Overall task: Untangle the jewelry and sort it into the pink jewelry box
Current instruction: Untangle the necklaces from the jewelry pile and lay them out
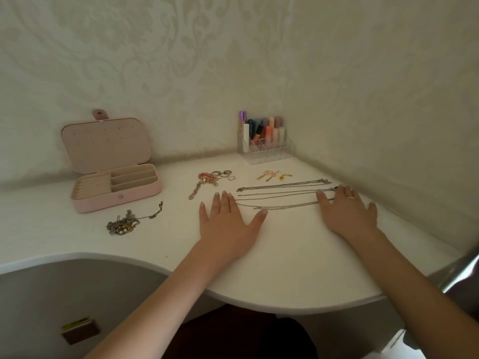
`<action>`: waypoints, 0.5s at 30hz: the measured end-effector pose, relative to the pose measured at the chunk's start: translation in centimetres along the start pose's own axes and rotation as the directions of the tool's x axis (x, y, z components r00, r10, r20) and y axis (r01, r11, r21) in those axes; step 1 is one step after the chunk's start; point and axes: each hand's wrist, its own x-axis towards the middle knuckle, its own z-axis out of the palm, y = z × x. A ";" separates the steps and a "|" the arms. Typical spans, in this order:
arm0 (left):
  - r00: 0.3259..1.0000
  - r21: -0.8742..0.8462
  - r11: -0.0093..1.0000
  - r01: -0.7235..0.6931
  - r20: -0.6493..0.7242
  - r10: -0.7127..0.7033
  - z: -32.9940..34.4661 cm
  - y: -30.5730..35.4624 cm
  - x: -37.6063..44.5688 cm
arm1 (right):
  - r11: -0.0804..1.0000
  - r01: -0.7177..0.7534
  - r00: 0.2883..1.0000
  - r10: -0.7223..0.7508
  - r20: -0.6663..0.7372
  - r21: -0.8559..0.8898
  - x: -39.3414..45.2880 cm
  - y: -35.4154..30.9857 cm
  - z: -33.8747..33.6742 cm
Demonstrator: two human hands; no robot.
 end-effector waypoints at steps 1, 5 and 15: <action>1.000 -0.002 1.000 0.003 -0.004 -0.003 0.0 0.0 0.1 | 1.000 -0.006 1.000 0.006 -0.008 0.020 0.2 0.1 0.0; 0.999 -0.036 0.999 -0.002 -0.032 0.001 0.1 -0.2 0.1 | 0.995 -0.012 0.998 0.018 -0.056 0.097 0.6 0.4 -0.1; 0.884 -0.028 0.892 -0.452 -0.150 0.443 0.2 -0.2 -0.2 | 0.947 0.319 0.924 -0.302 -0.236 0.036 -1.4 -0.3 -1.7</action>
